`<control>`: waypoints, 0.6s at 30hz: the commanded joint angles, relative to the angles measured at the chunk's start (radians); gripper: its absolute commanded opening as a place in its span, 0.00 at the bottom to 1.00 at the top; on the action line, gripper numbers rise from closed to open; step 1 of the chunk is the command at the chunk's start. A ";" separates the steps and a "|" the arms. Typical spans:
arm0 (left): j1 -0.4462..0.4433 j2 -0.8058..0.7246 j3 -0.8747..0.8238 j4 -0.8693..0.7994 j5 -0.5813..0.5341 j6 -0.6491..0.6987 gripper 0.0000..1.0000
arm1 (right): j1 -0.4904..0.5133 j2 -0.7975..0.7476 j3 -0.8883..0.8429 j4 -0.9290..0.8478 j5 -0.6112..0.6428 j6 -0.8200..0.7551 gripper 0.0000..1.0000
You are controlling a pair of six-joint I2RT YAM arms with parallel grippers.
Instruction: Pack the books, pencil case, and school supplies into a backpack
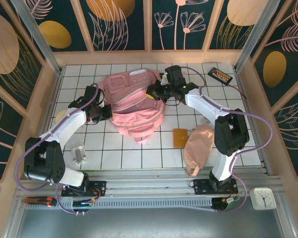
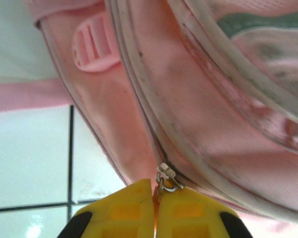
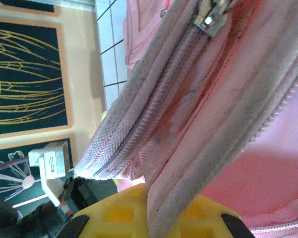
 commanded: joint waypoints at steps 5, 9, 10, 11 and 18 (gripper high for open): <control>0.101 0.062 -0.041 0.186 -0.376 0.106 0.13 | -0.081 -0.038 0.077 0.110 -0.071 0.030 0.00; 0.101 -0.082 -0.122 0.303 -0.269 0.146 0.54 | -0.079 0.001 0.127 0.125 -0.111 0.052 0.00; 0.101 -0.157 -0.157 0.348 -0.226 0.154 0.62 | -0.077 0.014 0.137 0.132 -0.118 0.057 0.00; 0.099 -0.222 -0.186 0.389 -0.190 0.165 0.69 | -0.075 0.024 0.145 0.139 -0.124 0.064 0.00; -0.105 -0.389 -0.218 0.518 -0.053 0.453 0.99 | -0.045 0.100 0.247 0.151 -0.182 0.093 0.00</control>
